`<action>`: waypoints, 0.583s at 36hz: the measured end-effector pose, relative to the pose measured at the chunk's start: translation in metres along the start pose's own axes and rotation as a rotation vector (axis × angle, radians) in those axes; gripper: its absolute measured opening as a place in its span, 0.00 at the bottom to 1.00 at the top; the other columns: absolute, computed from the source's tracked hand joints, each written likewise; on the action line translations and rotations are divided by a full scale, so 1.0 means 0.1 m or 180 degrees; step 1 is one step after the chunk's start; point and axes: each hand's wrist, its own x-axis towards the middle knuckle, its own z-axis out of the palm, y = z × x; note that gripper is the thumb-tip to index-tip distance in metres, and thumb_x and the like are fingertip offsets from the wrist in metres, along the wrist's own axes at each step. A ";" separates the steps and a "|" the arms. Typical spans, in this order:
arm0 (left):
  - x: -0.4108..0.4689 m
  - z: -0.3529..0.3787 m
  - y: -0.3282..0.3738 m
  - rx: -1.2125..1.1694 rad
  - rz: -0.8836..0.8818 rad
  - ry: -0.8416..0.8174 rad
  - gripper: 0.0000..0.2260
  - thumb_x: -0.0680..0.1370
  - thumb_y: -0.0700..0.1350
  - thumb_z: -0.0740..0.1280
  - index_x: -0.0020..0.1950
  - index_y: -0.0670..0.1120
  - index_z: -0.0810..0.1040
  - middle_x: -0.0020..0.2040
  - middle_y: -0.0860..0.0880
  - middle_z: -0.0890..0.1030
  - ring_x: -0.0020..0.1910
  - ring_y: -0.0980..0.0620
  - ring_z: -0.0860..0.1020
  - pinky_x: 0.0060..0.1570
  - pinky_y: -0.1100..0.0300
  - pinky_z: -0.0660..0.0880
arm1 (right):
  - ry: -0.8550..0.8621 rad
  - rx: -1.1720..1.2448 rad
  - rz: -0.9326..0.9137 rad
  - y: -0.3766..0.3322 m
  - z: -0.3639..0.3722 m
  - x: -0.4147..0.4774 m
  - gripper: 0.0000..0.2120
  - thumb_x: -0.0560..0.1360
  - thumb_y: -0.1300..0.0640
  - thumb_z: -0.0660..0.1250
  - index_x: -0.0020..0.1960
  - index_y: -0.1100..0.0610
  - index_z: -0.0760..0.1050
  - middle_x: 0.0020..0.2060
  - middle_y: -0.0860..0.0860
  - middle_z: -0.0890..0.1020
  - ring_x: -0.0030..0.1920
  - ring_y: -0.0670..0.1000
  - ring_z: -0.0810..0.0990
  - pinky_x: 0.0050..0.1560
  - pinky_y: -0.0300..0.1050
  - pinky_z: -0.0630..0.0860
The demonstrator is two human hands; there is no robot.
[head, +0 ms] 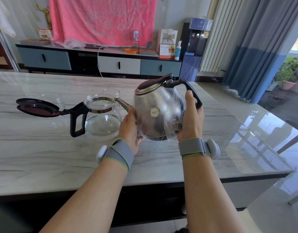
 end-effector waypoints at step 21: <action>0.01 0.01 0.00 0.0028 0.0005 -0.0002 0.13 0.82 0.63 0.60 0.52 0.57 0.77 0.54 0.53 0.82 0.52 0.51 0.79 0.55 0.44 0.77 | -0.0016 -0.0099 -0.0019 0.00 0.01 -0.02 0.17 0.70 0.37 0.74 0.50 0.48 0.78 0.46 0.46 0.80 0.52 0.51 0.81 0.69 0.57 0.78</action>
